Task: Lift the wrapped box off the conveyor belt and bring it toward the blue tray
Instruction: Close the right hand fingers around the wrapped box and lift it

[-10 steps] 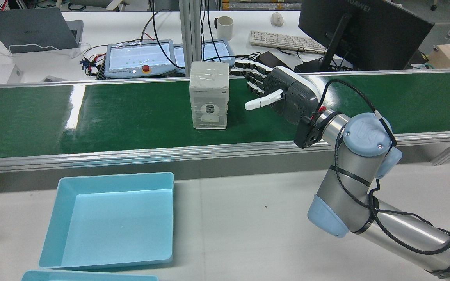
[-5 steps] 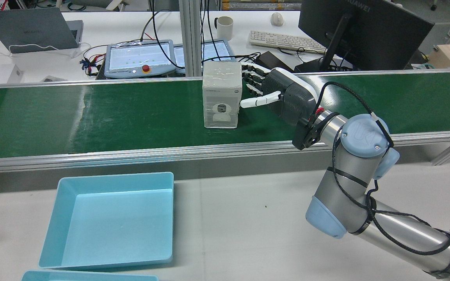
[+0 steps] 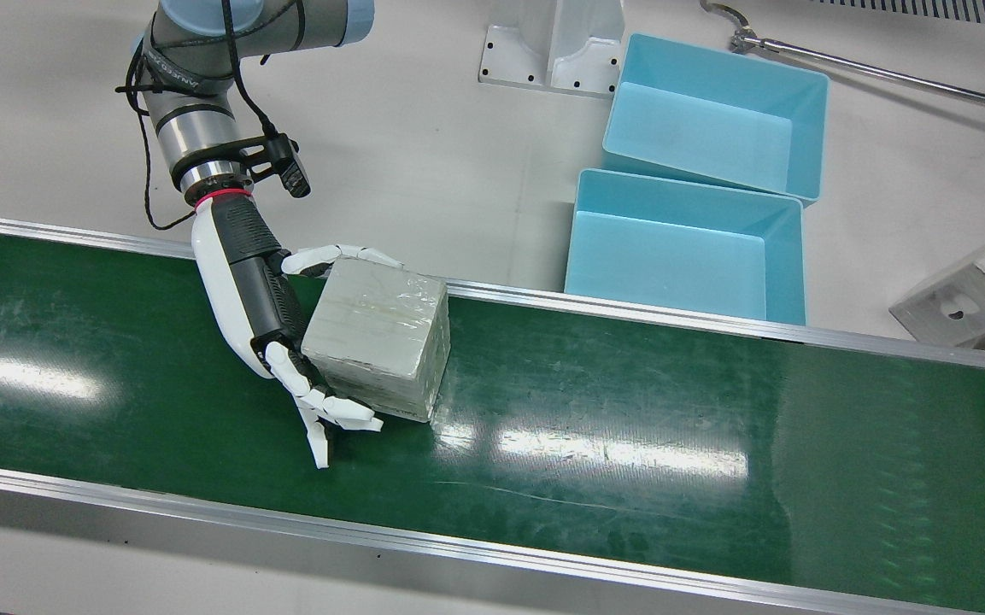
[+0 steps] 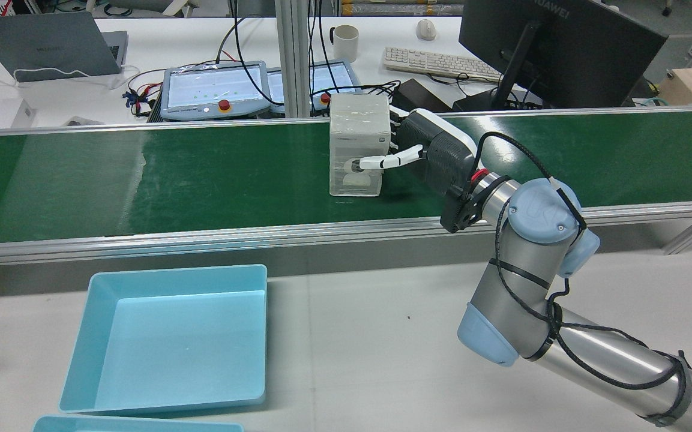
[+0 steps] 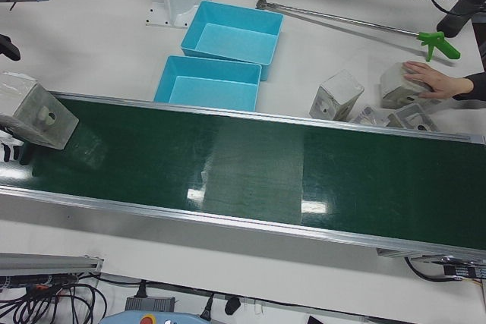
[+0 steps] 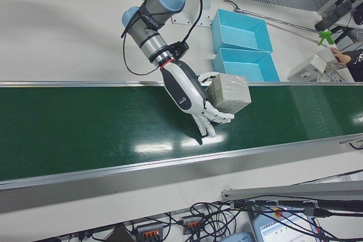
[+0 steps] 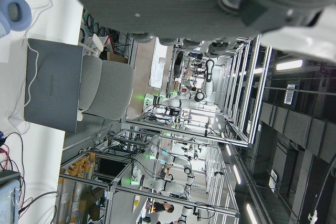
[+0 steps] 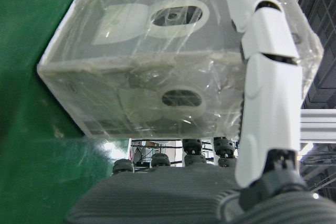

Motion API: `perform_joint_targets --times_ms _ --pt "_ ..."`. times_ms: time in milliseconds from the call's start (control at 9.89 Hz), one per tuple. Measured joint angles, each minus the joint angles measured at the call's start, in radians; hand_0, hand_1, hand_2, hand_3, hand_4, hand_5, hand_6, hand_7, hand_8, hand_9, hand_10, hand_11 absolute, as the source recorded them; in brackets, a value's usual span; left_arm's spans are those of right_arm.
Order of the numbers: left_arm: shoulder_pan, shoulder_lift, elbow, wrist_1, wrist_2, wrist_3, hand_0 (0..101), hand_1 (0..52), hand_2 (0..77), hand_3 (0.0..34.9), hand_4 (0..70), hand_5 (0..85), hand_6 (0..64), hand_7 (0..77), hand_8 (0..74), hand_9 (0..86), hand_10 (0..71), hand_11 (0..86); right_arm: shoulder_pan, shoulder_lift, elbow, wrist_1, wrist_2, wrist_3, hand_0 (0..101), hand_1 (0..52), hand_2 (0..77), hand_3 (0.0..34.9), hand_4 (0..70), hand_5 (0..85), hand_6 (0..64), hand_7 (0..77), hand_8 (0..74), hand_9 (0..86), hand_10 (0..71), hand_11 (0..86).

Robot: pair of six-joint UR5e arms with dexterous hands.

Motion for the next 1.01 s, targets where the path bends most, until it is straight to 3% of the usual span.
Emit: perform_joint_targets --times_ms 303,404,505,606,707,809,910,1011 --pt "0.000 0.000 0.000 0.000 0.000 0.000 0 0.0 0.5 0.0 0.0 0.5 0.0 0.5 0.5 0.0 0.5 0.0 -0.023 0.029 -0.013 0.000 0.084 -0.001 49 18.5 23.5 13.3 9.8 21.3 3.8 20.7 0.0 2.2 0.0 1.6" --pt "0.000 0.000 0.000 0.000 0.000 0.000 0 0.0 0.5 0.0 0.0 0.5 0.0 0.5 0.5 0.0 0.5 0.0 -0.025 0.037 -0.013 0.000 0.100 0.000 54 23.5 25.1 10.5 16.9 27.8 9.8 28.4 2.7 8.7 0.0 1.6" --pt "0.000 0.000 0.000 0.000 0.000 0.000 0 0.0 1.1 0.0 0.0 0.5 0.0 0.5 0.5 0.0 0.5 0.0 -0.026 0.042 -0.013 0.000 0.109 0.001 58 19.6 27.3 4.1 27.8 36.0 19.1 38.2 21.8 23.5 12.5 6.0" --pt "0.000 0.000 0.000 0.000 0.000 0.000 0 0.0 1.1 0.0 0.0 0.5 0.0 0.5 0.5 0.0 0.5 0.0 -0.026 0.044 -0.011 -0.001 0.112 0.002 58 19.6 27.3 0.0 27.8 36.0 19.1 38.2 31.6 31.1 12.5 6.0" --pt "0.000 0.000 0.000 0.000 0.000 0.000 0 0.0 1.1 0.0 0.0 0.5 0.0 0.5 0.5 0.0 0.5 0.5 -0.025 0.043 -0.006 -0.003 0.112 0.003 59 12.0 28.9 0.0 35.5 42.5 25.6 44.7 37.1 34.9 18.0 16.4" --pt "0.000 0.000 0.000 0.000 0.000 0.000 0 0.0 1.1 0.0 0.0 1.1 0.0 0.5 0.5 0.0 0.5 0.0 -0.020 0.042 0.012 -0.006 0.111 0.004 56 12.0 28.9 0.0 37.1 44.7 25.6 44.7 37.1 34.9 24.5 24.5" --pt "0.000 0.000 0.000 0.000 0.000 0.000 0 0.0 1.1 0.0 0.0 0.5 0.0 0.5 0.5 0.0 0.5 0.0 -0.017 0.043 0.042 -0.007 0.109 0.005 54 8.7 29.5 0.4 37.6 46.9 30.5 50.2 43.6 39.8 32.7 32.2" --pt "0.000 0.000 0.000 0.000 0.000 0.000 0 0.0 0.5 0.0 0.0 0.5 0.0 0.5 0.5 0.0 0.5 0.0 -0.017 0.050 0.079 -0.007 0.106 0.005 54 8.7 29.5 0.4 37.6 46.9 30.5 50.2 43.6 39.8 32.7 32.2"
